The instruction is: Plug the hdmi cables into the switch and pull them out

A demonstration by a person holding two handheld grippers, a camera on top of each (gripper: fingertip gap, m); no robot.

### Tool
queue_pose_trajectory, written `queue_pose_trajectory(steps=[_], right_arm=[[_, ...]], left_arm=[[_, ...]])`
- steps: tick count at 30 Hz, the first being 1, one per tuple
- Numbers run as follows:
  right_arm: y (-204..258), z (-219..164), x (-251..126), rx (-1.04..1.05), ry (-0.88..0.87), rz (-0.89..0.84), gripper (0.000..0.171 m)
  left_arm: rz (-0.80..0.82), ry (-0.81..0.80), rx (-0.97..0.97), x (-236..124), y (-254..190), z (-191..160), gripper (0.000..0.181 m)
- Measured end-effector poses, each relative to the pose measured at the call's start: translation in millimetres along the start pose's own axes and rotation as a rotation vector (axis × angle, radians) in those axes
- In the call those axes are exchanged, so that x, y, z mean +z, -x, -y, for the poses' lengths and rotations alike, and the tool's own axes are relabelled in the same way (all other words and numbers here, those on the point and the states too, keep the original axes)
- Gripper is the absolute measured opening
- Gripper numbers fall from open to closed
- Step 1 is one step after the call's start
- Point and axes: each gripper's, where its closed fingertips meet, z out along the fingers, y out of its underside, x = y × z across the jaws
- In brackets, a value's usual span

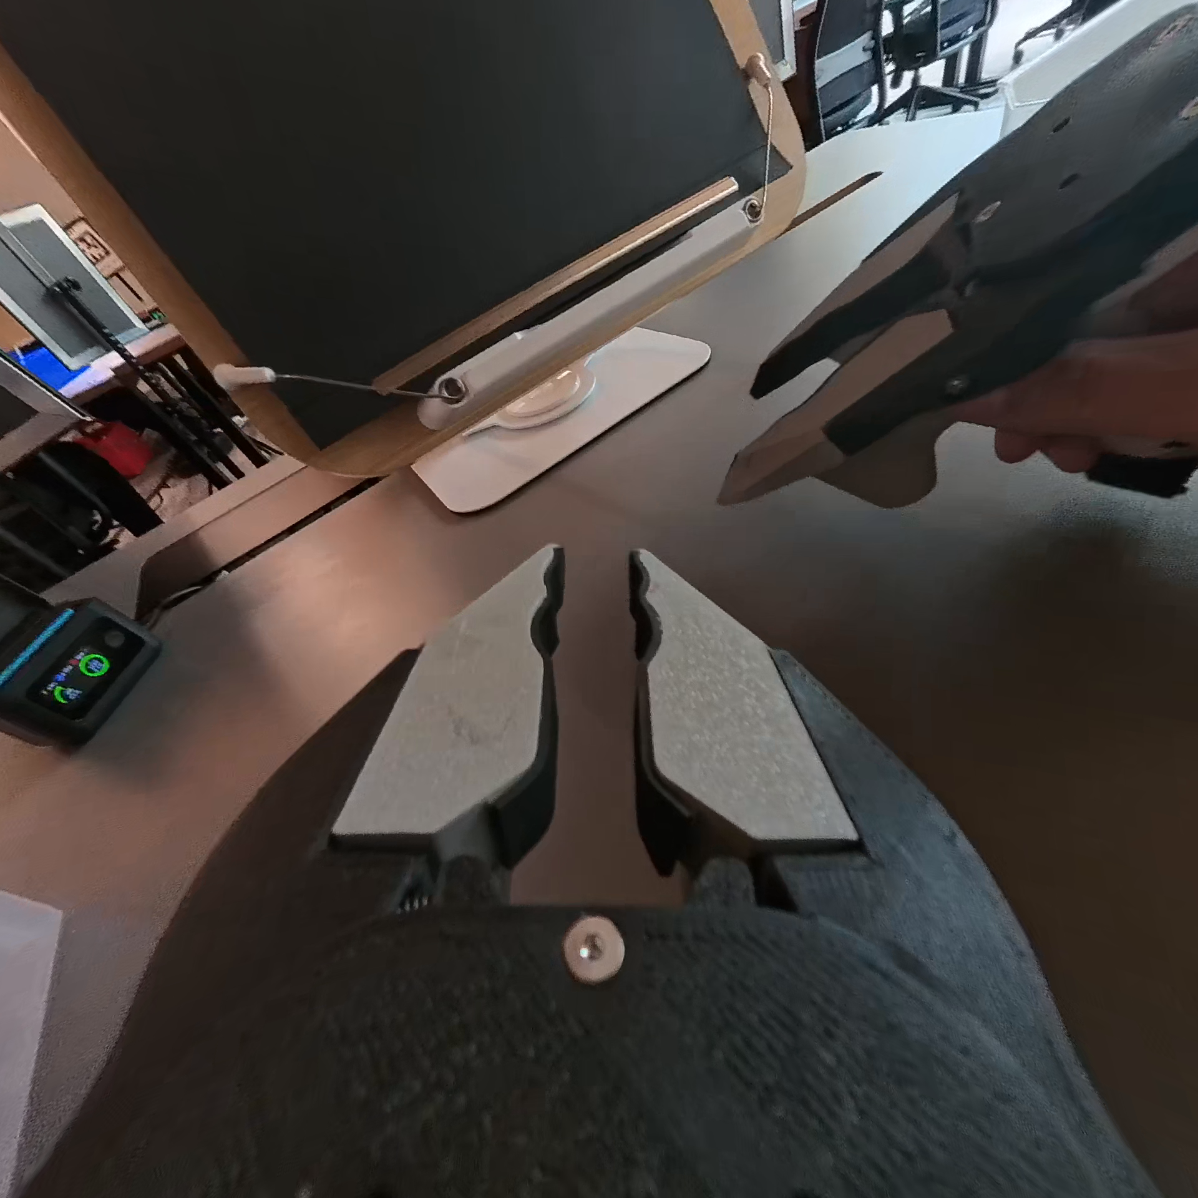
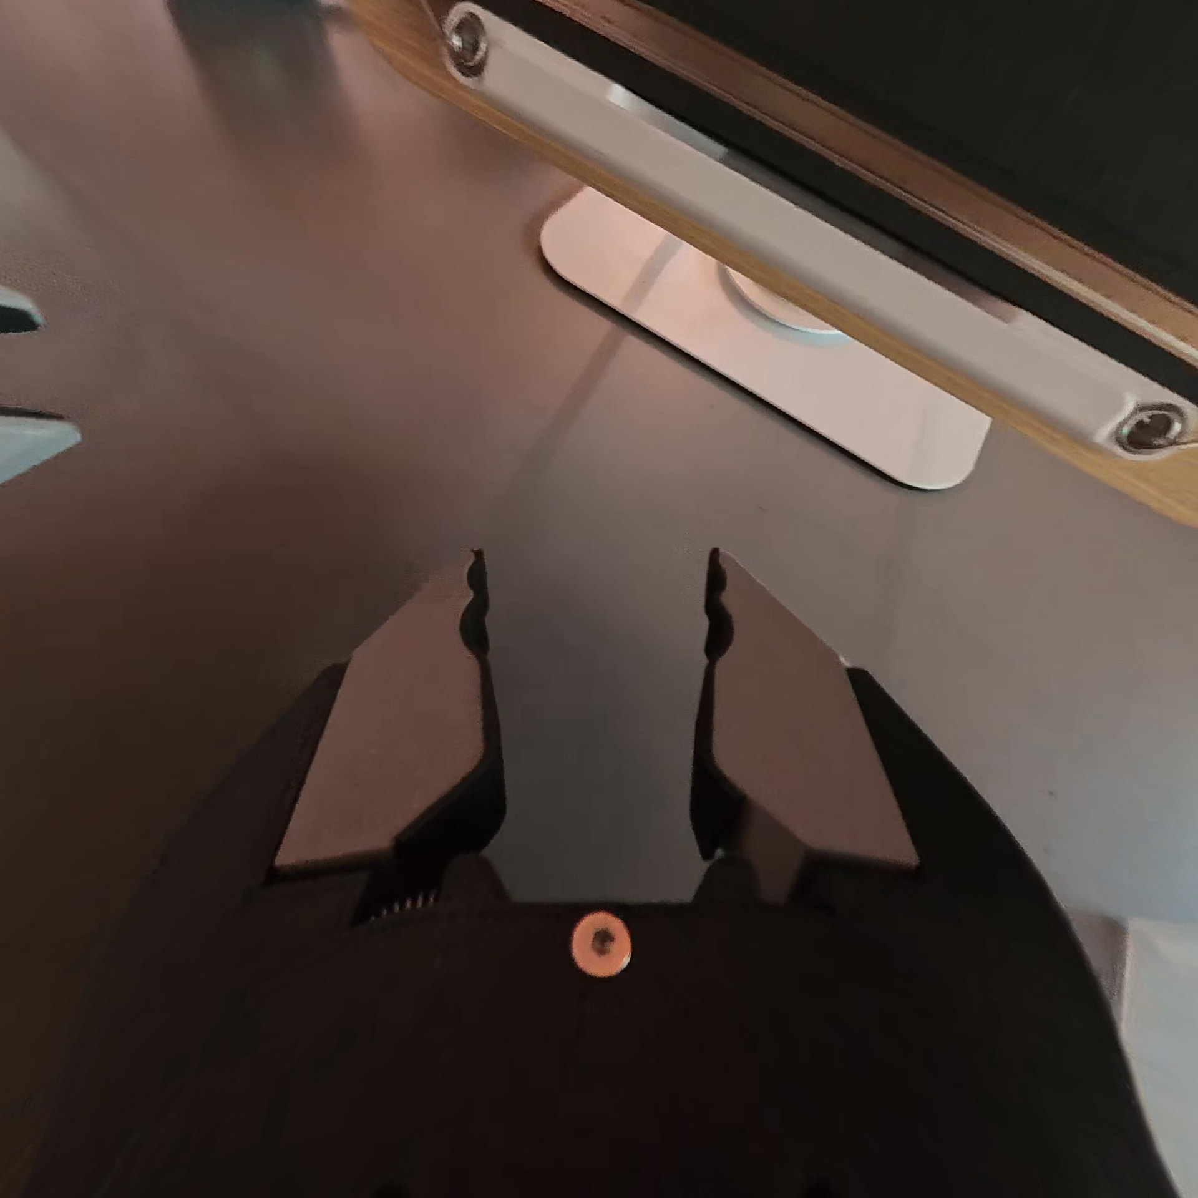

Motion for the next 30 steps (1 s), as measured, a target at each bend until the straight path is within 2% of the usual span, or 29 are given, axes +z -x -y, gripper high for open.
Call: queue_pose_trajectory(steps=[4,6,8,13,17,21,24,30], right_arm=[[7,3,-6,0.069,-0.007,0.059,0.061],[15,3,-7,0.086,0.001,0.112,0.053],[24,5,-9,0.106,0.003,0.169,0.055],[59,25,-30,0.171,-0.098,0.428,0.05],[50,27,-31,0.185,-0.109,0.39,0.065],[45,21,-24,0.185,-0.074,0.352,0.065],[46,17,-20,0.162,-0.051,0.336,0.063],[53,12,-15,0.074,-0.025,0.309,0.059]], left_arm=[[-0.027,0.06,-0.069,-2,-3,-9,0.028],[-0.042,0.078,-0.104,-6,-6,-12,0.032],[-0.059,0.082,-0.139,-13,-11,-12,0.033],[-0.093,0.07,-0.173,-36,-27,-12,0.035],[-0.063,0.085,-0.11,-59,-34,-18,0.039],[-0.035,0.133,-0.089,-89,-30,-24,0.045],[0.091,0.17,-0.104,-119,4,-17,0.046],[0.39,0.139,-0.133,-201,115,12,0.051]])
